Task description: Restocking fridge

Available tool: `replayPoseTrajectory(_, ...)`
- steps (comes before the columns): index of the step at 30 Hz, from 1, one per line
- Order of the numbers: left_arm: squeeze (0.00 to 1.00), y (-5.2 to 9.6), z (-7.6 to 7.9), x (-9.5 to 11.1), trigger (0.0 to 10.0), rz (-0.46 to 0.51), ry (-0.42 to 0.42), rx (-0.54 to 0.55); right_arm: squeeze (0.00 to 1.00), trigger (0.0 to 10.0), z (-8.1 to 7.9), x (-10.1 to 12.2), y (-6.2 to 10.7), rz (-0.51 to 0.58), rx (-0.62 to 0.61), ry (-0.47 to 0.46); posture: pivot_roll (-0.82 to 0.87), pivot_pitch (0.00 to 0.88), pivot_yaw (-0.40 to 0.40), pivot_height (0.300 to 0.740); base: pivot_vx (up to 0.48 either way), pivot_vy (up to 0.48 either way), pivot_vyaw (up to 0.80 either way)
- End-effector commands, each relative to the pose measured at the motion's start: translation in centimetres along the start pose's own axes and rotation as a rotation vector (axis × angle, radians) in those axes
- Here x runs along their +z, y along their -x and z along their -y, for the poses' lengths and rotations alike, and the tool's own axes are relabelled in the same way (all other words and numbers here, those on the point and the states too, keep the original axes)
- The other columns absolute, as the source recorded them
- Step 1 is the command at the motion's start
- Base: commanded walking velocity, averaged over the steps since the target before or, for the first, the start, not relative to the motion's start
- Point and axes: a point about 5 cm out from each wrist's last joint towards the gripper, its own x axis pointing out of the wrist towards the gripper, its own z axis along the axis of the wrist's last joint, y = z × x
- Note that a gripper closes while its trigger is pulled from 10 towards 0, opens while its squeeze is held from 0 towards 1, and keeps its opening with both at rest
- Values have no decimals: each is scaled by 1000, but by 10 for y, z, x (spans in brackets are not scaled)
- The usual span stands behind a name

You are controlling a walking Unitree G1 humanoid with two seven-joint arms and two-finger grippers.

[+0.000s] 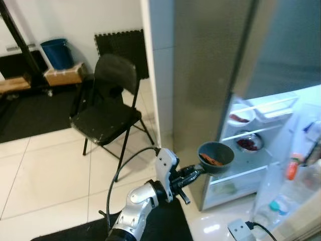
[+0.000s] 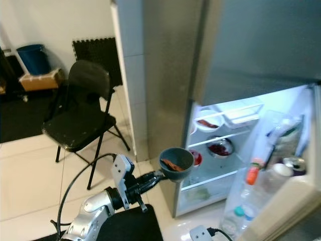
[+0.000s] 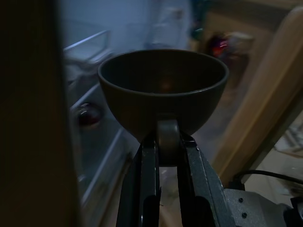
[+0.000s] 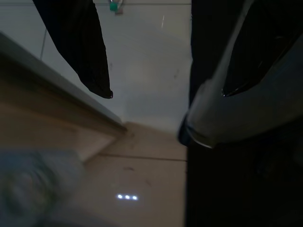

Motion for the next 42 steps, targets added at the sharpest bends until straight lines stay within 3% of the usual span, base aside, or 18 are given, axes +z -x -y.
replayPoseTrajectory(1,0,1,-2,2,10000,11,1,7,0,10000,-8,12,-1,68,74,-43,10,0,1,740,0,0,0)
replayPoseTrajectory(7,0,1,-2,2,10000,12,1,7,0,10000,-19,34,-2,168,218,-108,7,0,1,740,0,0,0)
replayPoseTrajectory(14,0,1,-2,2,10000,15,1,6,0,10000,-20,54,0,256,301,-135,6,0,1,740,0,0,0)
replayPoseTrajectory(16,0,3,-2,1,10000,15,0,8,0,10000,-11,67,1,315,277,-146,5,0,1,740,0,0,0)
replayPoseTrajectory(18,0,10,-3,-2,10000,13,-3,12,0,10000,16,86,6,401,139,-146,3,0,1,740,0,0,0)
replayPoseTrajectory(19,0,14,-4,-3,10000,13,-4,15,0,10000,28,92,9,437,91,-206,2,0,-2,740,0,0,0)
replayPoseTrajectory(20,0,14,-4,-3,10000,13,-4,15,0,10000,28,92,9,437,91,-206,2,0,-2,740,0,0,0)
replayPoseTrajectory(21,0,17,-4,-4,10000,10,-5,17,0,10000,38,94,11,452,41,-238,2,0,-4,740,0,0,0)
replayPoseTrajectory(27,0,25,-7,-9,10000,-6,-10,36,0,10000,60,81,14,414,-93,-323,0,0,-7,740,0,0,0)
replayPoseTrajectory(34,0,28,-6,-12,10000,-7,-5,39,0,10000,78,45,17,278,-288,-305,-1,0,-12,740,0,0,0)
replayPoseTrajectory(39,0,27,-5,-12,10000,1,-4,35,0,10000,88,31,21,233,-387,-309,0,0,-14,740,0,0,0)
replayPoseTrajectory(42,0,27,-5,-12,10000,4,-4,32,0,10000,89,31,22,246,-384,-320,-3,0,-12,740,0,0,0)
